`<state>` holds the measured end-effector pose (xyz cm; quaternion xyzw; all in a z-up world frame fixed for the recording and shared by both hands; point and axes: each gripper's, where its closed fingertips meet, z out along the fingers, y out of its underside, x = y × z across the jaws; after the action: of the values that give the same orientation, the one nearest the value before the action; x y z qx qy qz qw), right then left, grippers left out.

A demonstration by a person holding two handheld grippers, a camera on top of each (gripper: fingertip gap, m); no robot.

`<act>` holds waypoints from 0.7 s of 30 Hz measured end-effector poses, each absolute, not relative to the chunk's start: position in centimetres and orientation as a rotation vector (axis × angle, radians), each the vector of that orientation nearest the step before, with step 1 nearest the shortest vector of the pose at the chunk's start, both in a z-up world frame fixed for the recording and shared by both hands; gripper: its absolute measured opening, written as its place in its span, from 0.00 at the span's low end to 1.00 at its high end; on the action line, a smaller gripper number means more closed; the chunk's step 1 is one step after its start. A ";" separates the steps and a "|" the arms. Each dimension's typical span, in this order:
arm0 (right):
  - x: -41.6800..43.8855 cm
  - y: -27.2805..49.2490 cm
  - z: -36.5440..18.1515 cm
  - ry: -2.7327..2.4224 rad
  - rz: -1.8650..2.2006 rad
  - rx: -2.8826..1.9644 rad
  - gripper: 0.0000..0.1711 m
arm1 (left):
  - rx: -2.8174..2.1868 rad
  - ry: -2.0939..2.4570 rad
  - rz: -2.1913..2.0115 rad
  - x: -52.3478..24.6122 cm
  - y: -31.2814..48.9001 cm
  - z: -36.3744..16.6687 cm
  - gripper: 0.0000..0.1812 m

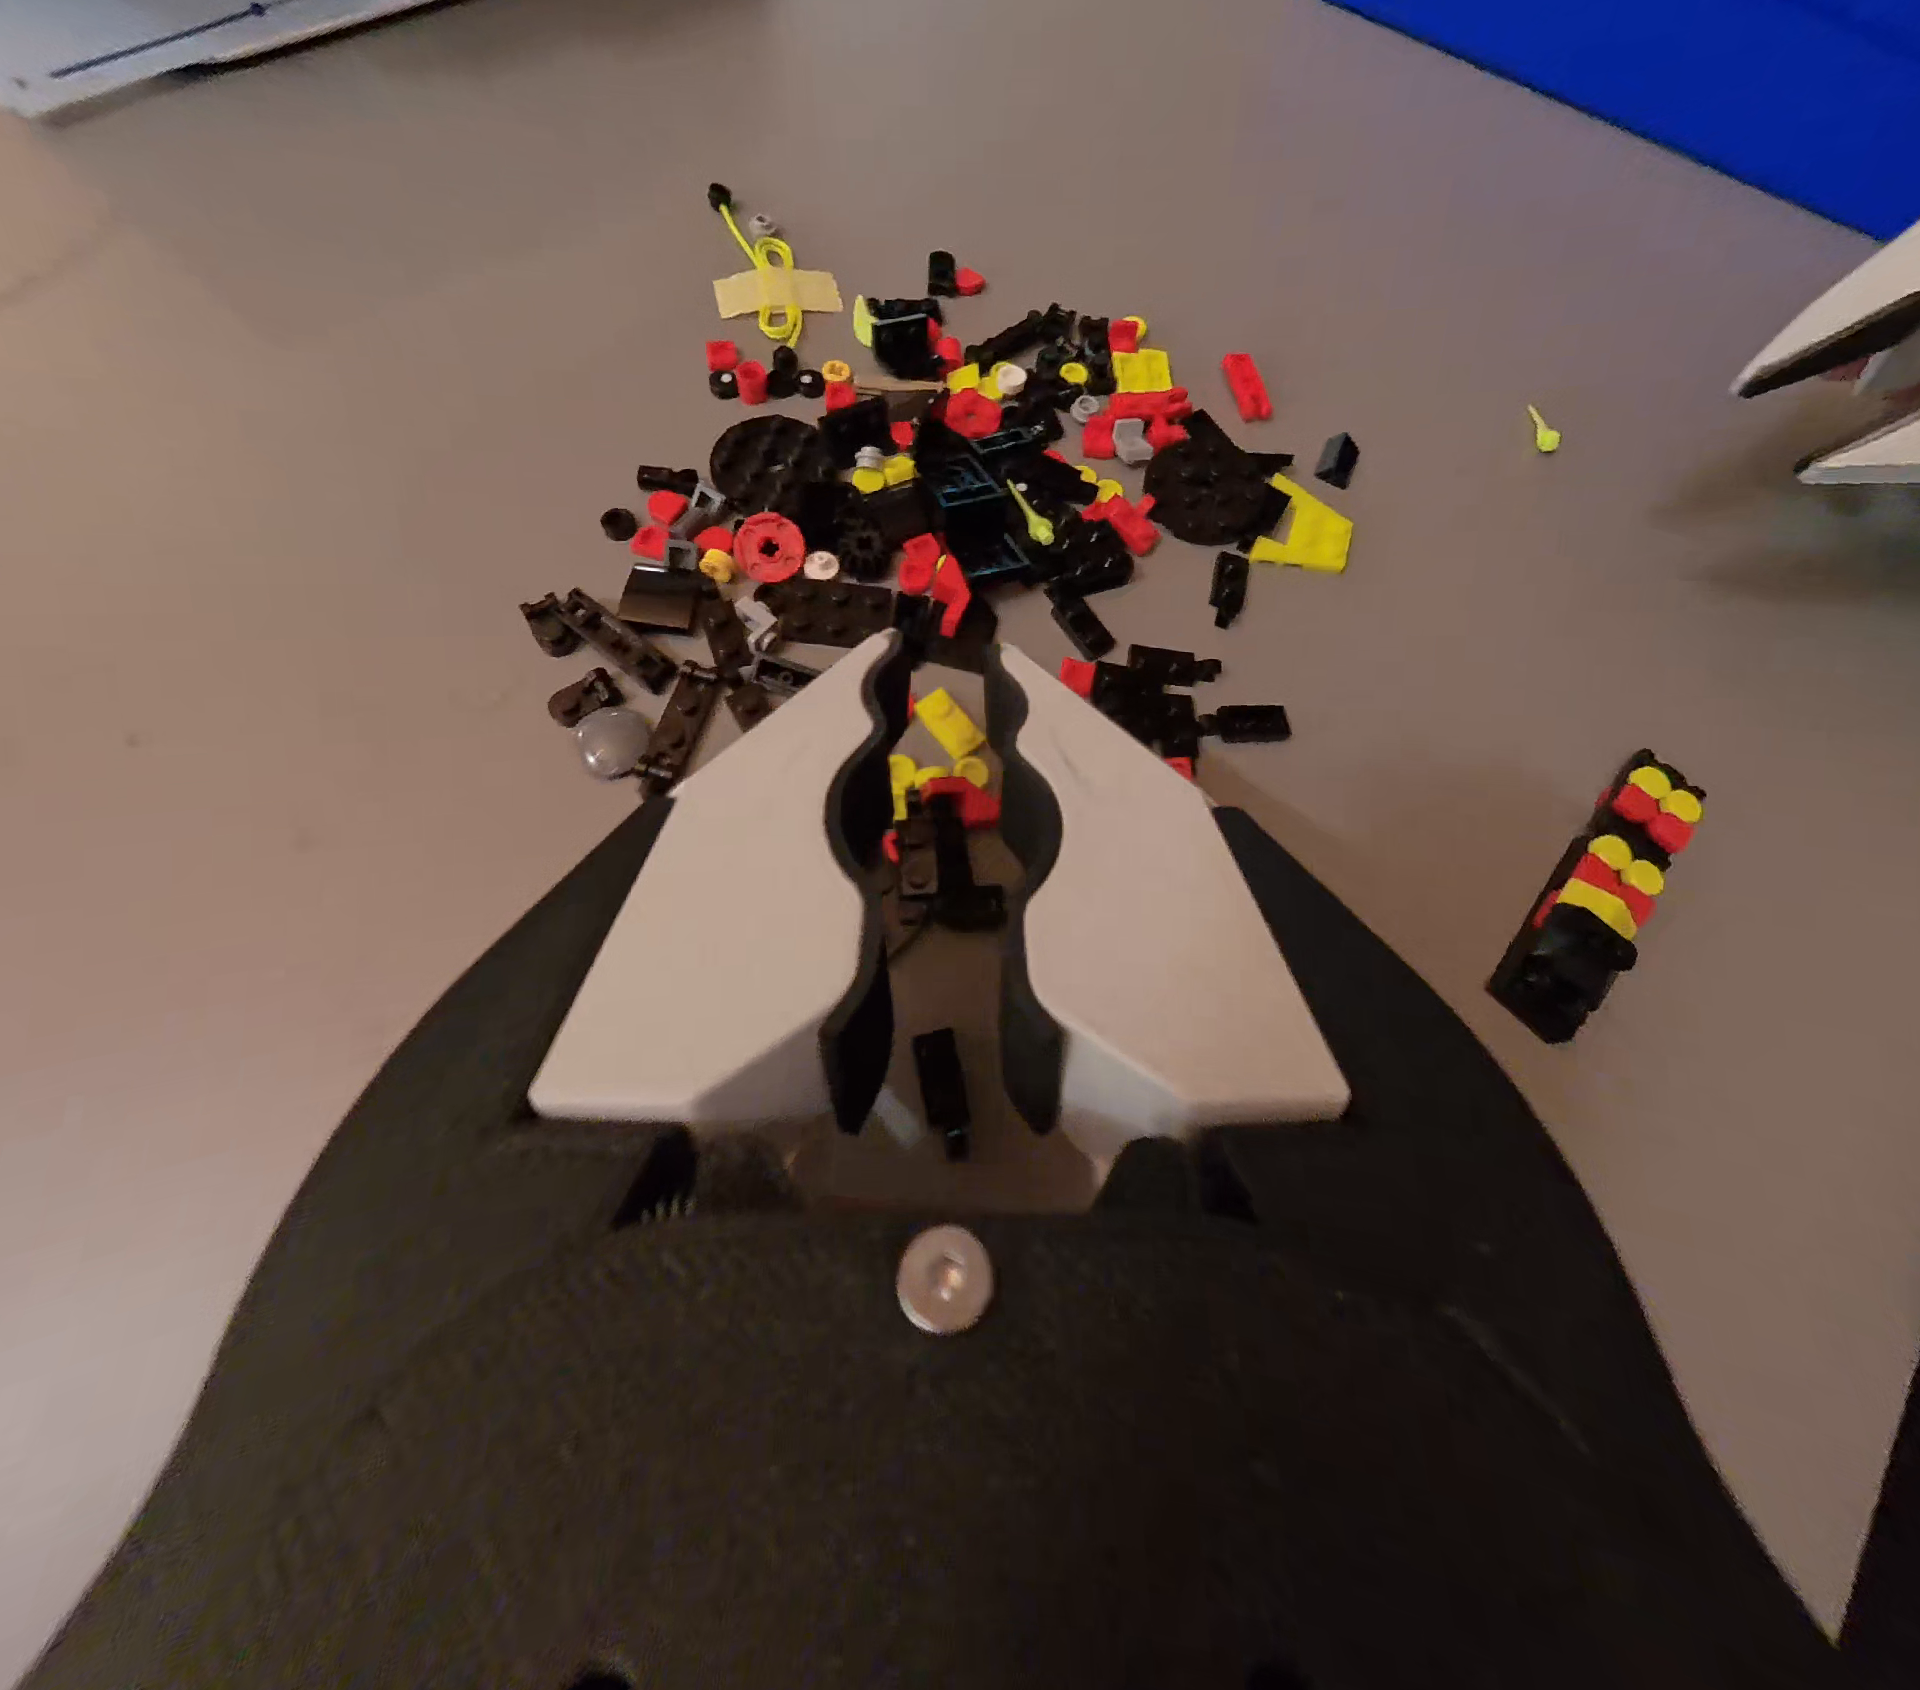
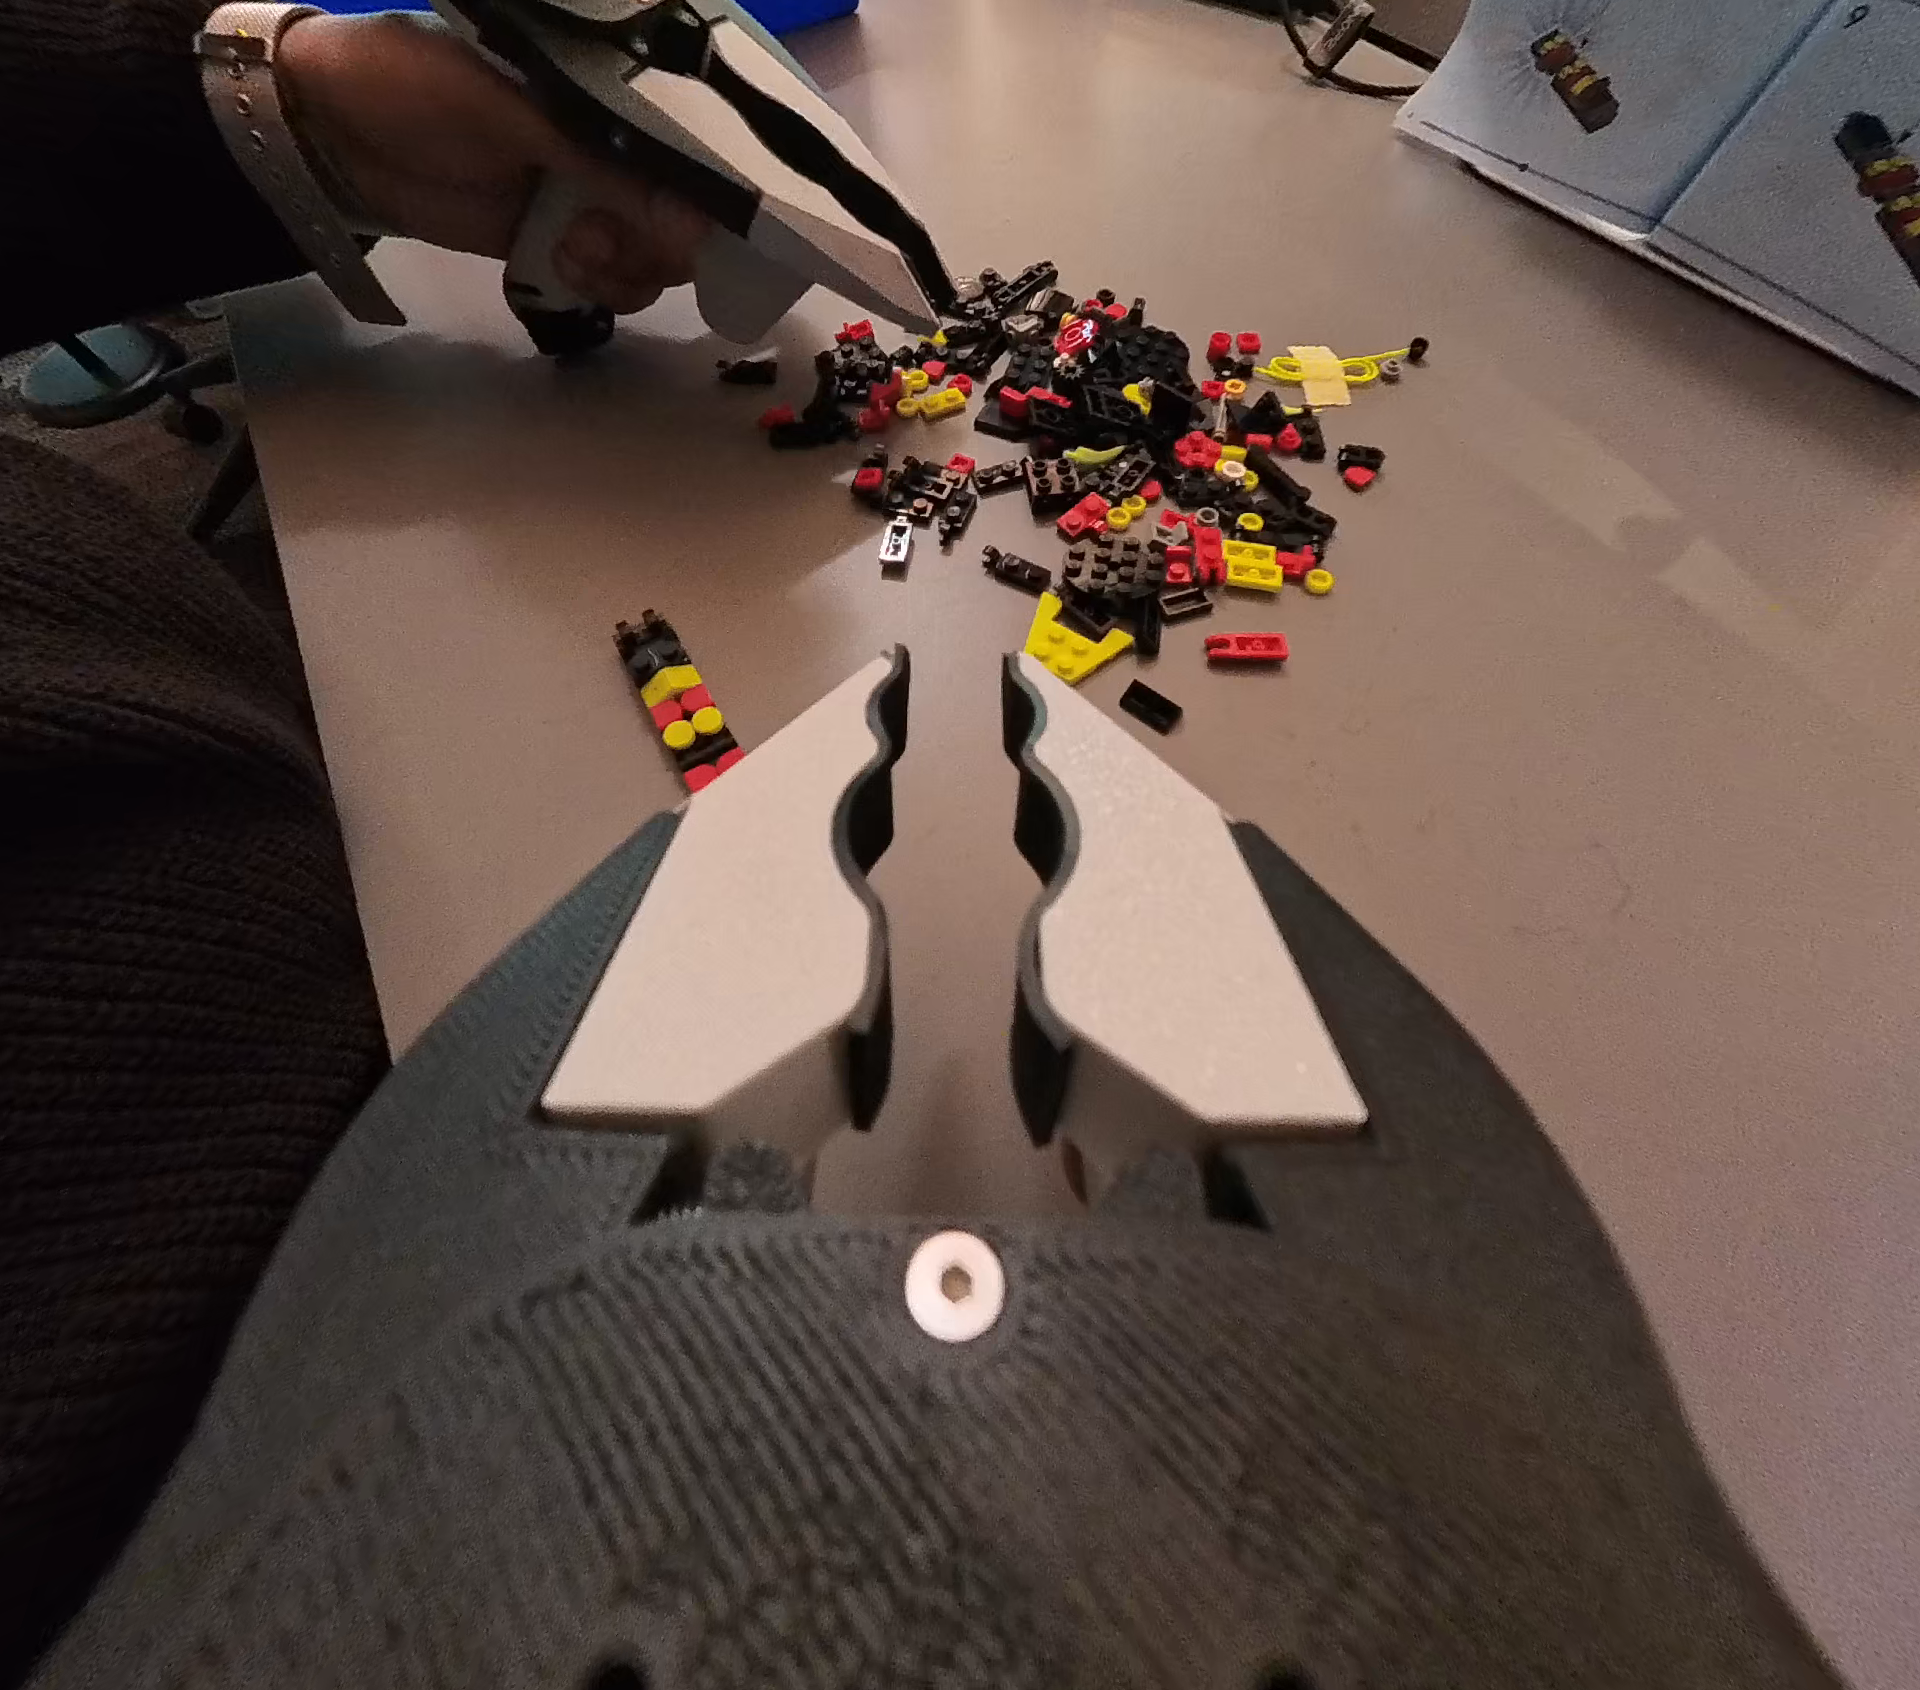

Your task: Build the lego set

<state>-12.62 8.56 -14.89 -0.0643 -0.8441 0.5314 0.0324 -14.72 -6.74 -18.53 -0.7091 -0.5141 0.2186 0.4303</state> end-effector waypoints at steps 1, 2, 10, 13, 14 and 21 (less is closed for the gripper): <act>-12.6 8.6 -14.9 -2.598 1.635 -0.197 0.10 | -1.764 -1.279 0.538 -14.6 -6.6 -18.4 0.07; -12.6 8.6 -14.9 -2.598 1.634 -0.197 0.10 | -1.760 -1.279 0.529 -14.6 -6.5 -18.4 0.07; -12.6 8.5 -15.1 -2.603 1.623 -0.195 0.10 | -1.736 -1.285 0.501 -14.5 -6.4 -18.3 0.07; -12.6 8.5 -15.1 -2.605 1.619 -0.193 0.10 | -1.762 -1.272 0.505 -14.4 -6.2 -18.5 0.07; -12.6 8.5 -15.2 -2.605 1.618 -0.192 0.10 | -1.776 -1.265 0.510 -14.4 -6.1 -18.6 0.07; -12.6 8.5 -15.2 -2.605 1.612 -0.191 0.10 | -1.896 -1.183 0.534 -13.7 -4.9 -19.3 0.09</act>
<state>-12.64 8.50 -15.22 -0.0623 -0.8482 0.5247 0.0361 -13.67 -4.86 -19.25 -0.7529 -0.4698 0.2119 0.4094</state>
